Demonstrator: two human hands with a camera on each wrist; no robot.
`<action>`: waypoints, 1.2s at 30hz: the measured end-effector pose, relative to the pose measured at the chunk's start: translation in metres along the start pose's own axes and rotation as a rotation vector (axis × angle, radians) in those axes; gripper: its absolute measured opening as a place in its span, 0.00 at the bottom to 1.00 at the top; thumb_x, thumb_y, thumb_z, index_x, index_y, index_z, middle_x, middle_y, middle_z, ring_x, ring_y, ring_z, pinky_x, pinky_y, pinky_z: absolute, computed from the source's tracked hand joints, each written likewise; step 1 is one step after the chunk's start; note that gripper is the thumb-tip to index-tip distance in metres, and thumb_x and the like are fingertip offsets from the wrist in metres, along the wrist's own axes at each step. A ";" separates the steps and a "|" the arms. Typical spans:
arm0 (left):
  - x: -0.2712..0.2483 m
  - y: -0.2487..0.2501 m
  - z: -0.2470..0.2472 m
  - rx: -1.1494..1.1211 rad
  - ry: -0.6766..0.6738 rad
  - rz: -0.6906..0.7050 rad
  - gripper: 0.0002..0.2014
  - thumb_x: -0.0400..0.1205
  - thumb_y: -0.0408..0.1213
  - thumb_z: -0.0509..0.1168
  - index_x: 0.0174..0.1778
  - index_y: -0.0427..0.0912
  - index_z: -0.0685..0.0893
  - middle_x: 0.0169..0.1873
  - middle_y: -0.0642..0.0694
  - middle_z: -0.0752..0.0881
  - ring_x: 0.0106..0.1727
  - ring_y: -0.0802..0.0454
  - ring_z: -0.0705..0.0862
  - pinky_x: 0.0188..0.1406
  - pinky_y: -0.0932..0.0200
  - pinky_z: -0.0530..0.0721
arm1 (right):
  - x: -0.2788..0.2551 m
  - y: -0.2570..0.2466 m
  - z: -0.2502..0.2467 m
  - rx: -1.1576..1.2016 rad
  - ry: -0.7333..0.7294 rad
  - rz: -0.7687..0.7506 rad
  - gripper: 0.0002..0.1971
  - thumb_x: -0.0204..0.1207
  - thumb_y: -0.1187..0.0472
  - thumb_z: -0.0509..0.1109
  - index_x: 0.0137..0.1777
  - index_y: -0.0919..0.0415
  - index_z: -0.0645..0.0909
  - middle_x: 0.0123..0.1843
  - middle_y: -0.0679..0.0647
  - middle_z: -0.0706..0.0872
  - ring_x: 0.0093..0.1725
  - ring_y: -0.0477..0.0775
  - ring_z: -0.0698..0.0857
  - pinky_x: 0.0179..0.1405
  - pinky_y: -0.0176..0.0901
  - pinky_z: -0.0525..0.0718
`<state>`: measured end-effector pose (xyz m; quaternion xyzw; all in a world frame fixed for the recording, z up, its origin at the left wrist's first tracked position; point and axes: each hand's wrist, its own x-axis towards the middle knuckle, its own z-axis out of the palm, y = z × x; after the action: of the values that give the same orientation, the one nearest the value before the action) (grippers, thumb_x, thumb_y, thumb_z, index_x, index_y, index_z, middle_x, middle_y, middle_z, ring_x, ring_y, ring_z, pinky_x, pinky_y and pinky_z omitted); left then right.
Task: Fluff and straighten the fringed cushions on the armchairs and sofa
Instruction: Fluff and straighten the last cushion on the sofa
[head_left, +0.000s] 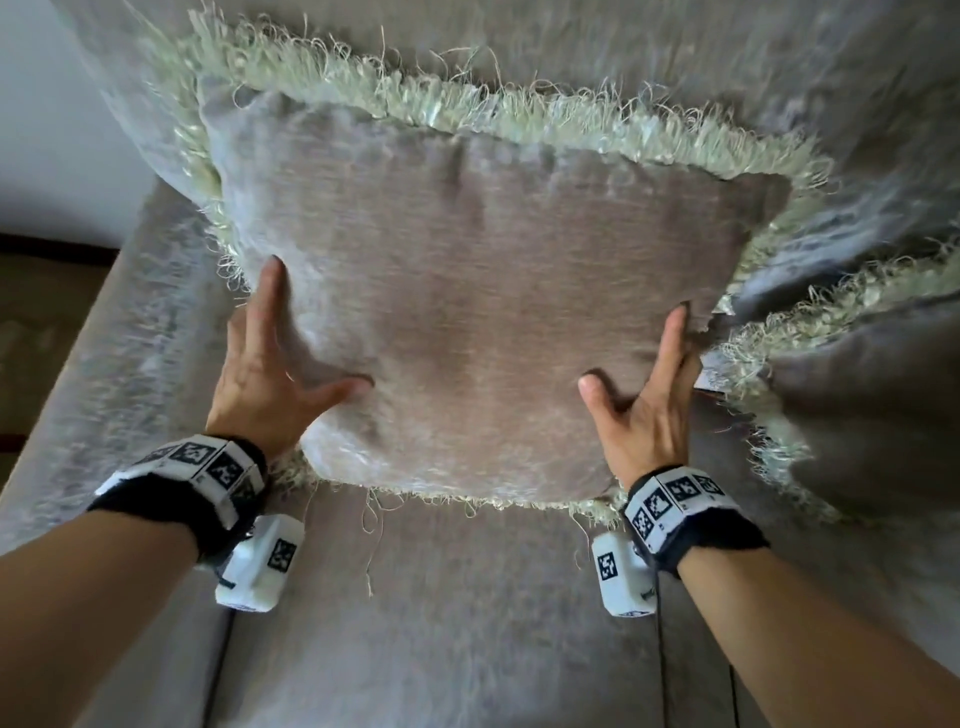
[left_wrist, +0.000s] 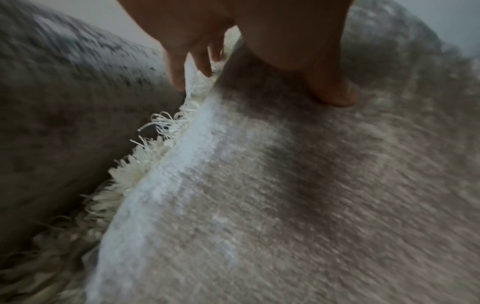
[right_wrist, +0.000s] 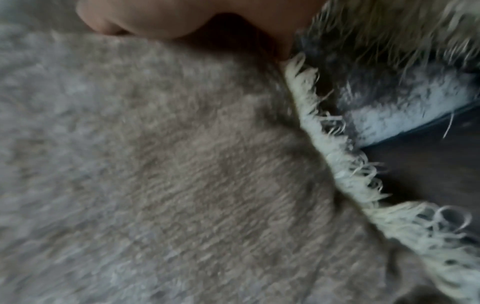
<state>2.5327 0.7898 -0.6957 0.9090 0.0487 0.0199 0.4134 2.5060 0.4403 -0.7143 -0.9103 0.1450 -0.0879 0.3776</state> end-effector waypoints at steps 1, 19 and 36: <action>0.003 -0.001 0.004 -0.061 -0.009 0.007 0.68 0.56 0.56 0.83 0.85 0.72 0.43 0.78 0.80 0.54 0.83 0.76 0.54 0.83 0.64 0.56 | 0.002 0.002 0.005 0.021 0.016 0.007 0.55 0.65 0.30 0.68 0.86 0.32 0.35 0.85 0.62 0.56 0.82 0.64 0.66 0.78 0.59 0.71; -0.056 0.016 0.009 -0.535 0.161 -0.221 0.55 0.52 0.69 0.84 0.71 0.78 0.57 0.84 0.39 0.65 0.84 0.43 0.69 0.79 0.32 0.73 | 0.052 -0.153 -0.085 -0.160 -0.032 -0.584 0.46 0.68 0.25 0.68 0.86 0.38 0.60 0.66 0.62 0.72 0.61 0.66 0.79 0.63 0.62 0.80; -0.031 0.001 0.073 -0.550 0.189 -0.444 0.60 0.58 0.63 0.77 0.80 0.45 0.52 0.66 0.30 0.78 0.63 0.38 0.82 0.66 0.43 0.81 | 0.080 -0.111 -0.048 -0.367 -0.050 -0.672 0.44 0.73 0.24 0.63 0.87 0.40 0.59 0.72 0.67 0.70 0.67 0.68 0.73 0.67 0.59 0.71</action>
<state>2.5077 0.7314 -0.7428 0.7251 0.2757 0.0262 0.6304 2.5909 0.4567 -0.5979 -0.9614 -0.1573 -0.1570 0.1620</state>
